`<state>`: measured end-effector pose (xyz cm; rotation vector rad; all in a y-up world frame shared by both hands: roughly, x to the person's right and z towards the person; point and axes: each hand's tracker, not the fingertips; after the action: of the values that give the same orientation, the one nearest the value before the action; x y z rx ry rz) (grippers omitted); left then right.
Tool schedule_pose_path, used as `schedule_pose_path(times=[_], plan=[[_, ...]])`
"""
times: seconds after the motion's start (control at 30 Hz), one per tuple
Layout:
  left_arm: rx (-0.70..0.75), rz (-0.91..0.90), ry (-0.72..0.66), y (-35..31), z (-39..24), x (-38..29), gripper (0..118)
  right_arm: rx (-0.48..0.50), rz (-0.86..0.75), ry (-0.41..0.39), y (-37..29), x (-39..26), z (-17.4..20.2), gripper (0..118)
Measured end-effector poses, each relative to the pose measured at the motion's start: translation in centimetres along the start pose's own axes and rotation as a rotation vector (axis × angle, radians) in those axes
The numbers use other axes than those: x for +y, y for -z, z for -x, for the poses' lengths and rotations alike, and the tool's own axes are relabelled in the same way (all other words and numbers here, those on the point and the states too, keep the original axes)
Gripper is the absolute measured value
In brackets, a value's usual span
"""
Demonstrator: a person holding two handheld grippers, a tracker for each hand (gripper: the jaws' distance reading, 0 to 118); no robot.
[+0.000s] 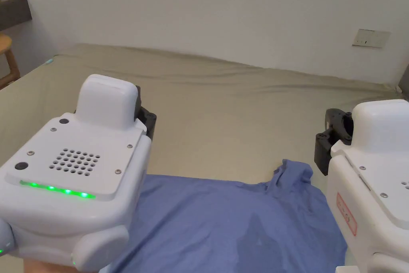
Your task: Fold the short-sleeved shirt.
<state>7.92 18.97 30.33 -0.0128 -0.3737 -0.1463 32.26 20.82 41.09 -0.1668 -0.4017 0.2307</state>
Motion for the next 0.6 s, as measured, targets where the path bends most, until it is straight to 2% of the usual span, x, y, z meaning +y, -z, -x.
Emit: schedule_pose_path(times=[0.13,0.23,0.37,0.47,0.5,0.53,0.57,0.6], plan=[[-0.025,0.113,0.006,3.2,0.4,-3.7,0,-0.001,0.060,-0.008,2.4,-2.0,0.0,2],[-0.069,0.295,-0.027,6.8,1.5,-8.3,0,-0.001,0.120,-0.024,4.5,-4.2,-0.3,2],[-0.012,0.518,-0.050,13.1,3.5,-15.8,0,-0.018,0.212,-0.023,7.4,-7.5,-1.6,2],[0.004,0.684,-0.156,18.3,5.6,-20.6,59,-0.043,0.284,0.004,9.3,-9.8,-2.9,2],[-0.005,0.720,-0.172,19.9,6.2,-21.9,92,-0.046,0.303,0.014,9.7,-10.4,-3.3,2],[0.005,0.767,-0.171,21.7,6.7,-23.2,110,-0.047,0.323,0.020,10.2,-11.0,-3.8,2],[0.011,0.781,-0.166,23.2,7.1,-24.2,117,-0.051,0.335,0.015,10.7,-11.5,-4.1,2],[0.016,0.765,-0.158,24.4,7.2,-24.7,116,-0.060,0.347,0.004,11.1,-12.1,-4.4,2]])
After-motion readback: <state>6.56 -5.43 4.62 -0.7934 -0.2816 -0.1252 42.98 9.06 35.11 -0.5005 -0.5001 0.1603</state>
